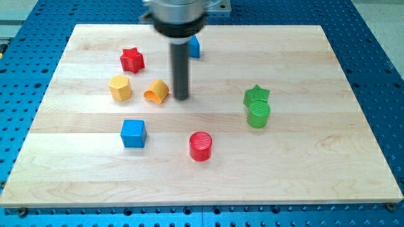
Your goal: Place your arm at the top left side of the red star
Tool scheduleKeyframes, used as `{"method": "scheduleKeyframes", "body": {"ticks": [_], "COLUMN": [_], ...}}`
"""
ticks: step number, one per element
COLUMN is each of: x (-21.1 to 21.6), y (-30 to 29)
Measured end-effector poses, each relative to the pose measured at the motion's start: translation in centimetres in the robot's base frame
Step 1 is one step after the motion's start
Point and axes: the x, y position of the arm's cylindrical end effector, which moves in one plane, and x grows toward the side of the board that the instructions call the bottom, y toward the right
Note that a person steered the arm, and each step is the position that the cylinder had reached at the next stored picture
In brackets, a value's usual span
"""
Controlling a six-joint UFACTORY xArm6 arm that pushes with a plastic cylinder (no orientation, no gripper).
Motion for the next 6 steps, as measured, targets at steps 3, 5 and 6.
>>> {"method": "scheduleKeyframes", "body": {"ticks": [3,5,6], "x": [-7.2,-13.2,-13.8], "y": [-1.9,-4.7,-10.6]}}
